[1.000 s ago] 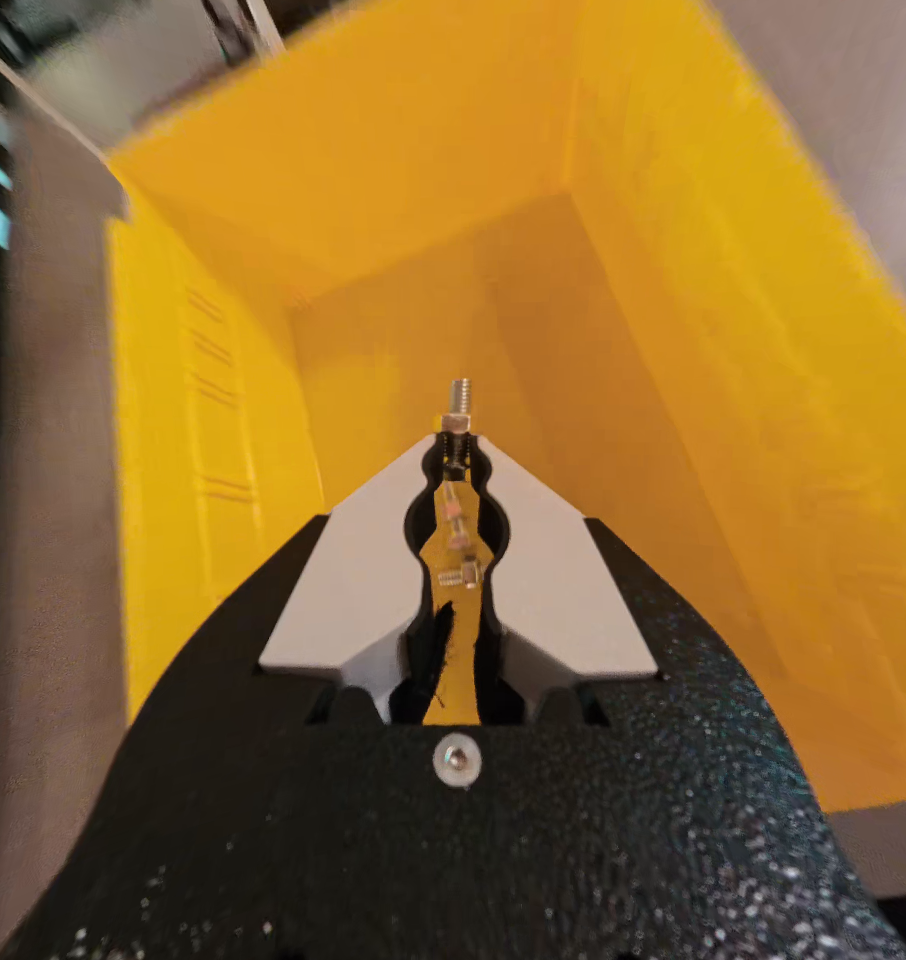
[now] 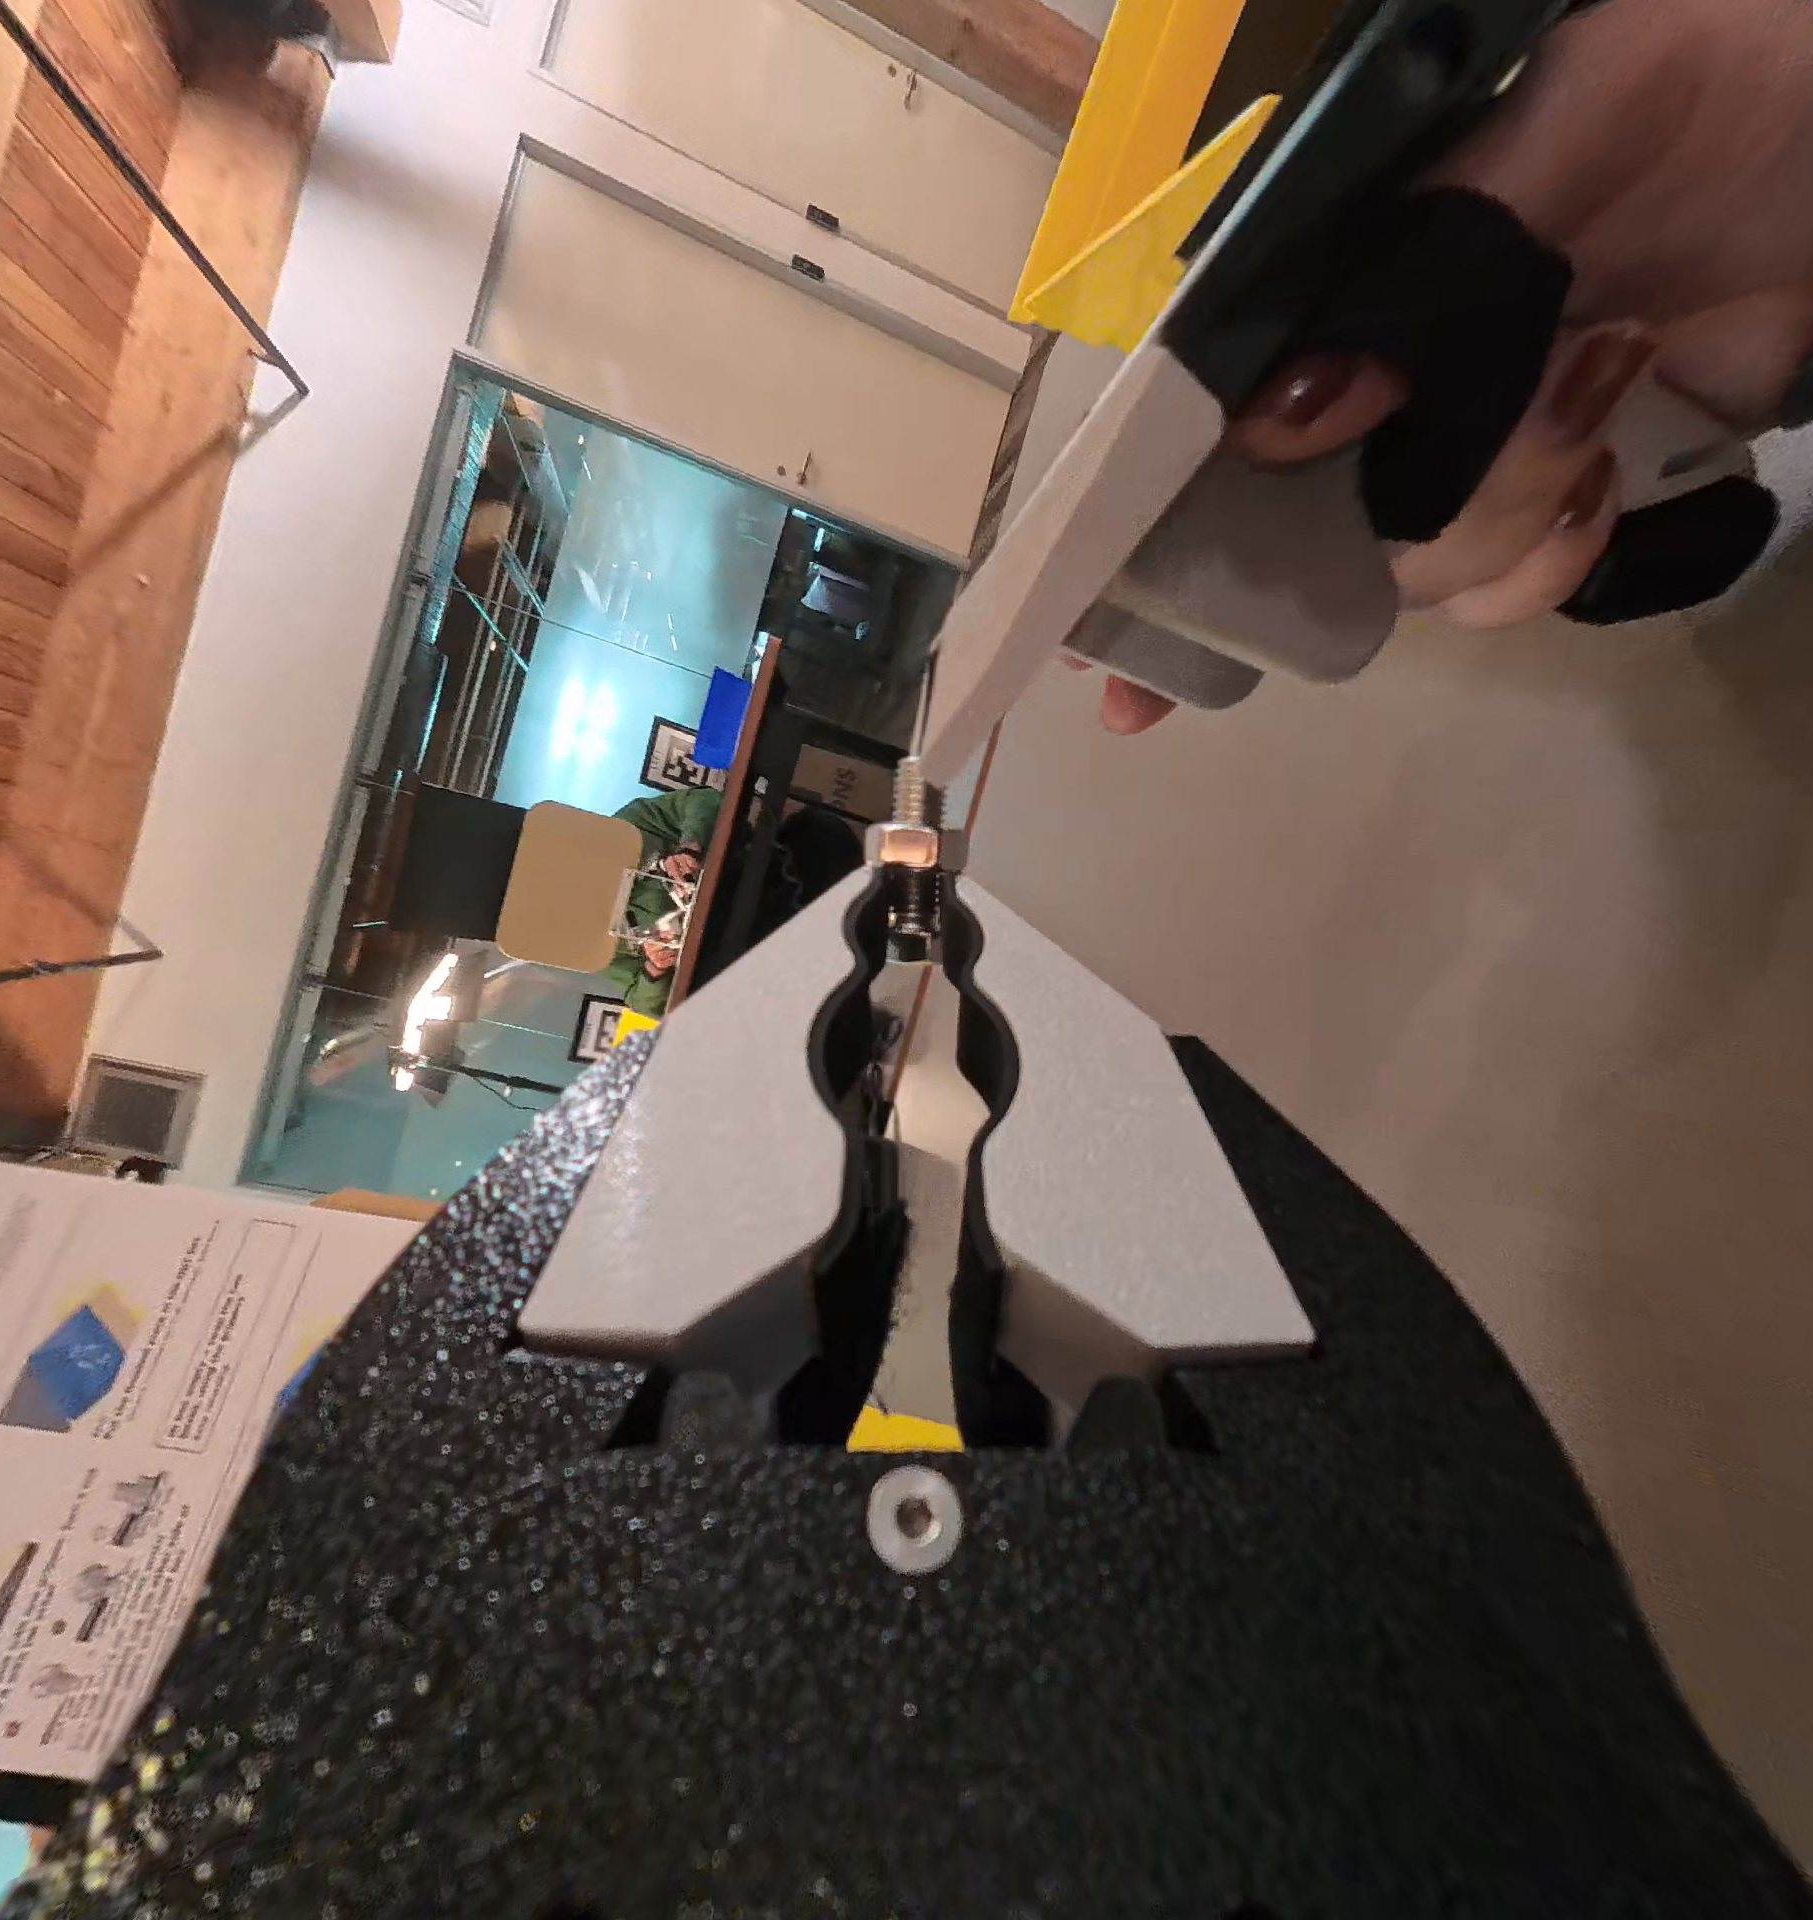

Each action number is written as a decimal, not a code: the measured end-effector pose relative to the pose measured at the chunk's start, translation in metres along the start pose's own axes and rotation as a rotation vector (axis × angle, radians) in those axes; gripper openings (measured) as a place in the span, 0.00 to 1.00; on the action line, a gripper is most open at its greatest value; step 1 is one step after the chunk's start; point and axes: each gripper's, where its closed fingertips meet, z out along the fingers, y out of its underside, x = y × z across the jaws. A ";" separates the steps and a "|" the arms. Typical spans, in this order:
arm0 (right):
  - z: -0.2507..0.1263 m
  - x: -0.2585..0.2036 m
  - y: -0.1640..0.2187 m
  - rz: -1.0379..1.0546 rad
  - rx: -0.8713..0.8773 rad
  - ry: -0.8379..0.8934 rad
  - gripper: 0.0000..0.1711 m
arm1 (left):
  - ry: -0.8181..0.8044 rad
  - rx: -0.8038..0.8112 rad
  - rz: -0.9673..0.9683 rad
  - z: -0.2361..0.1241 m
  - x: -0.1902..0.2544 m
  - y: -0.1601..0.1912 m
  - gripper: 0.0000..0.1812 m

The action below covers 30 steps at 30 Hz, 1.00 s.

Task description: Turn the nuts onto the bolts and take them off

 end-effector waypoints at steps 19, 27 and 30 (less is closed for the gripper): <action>-0.008 0.013 0.026 -0.063 -0.221 0.046 0.04 | 0.121 -0.009 -0.538 0.028 0.045 0.014 0.12; -0.014 0.010 0.035 -0.076 -0.295 0.010 0.04 | 0.267 0.008 -0.605 0.032 0.069 0.014 0.10; -0.016 0.008 0.037 -0.069 -0.315 -0.014 0.04 | 0.346 0.046 -0.641 0.030 0.077 0.010 0.09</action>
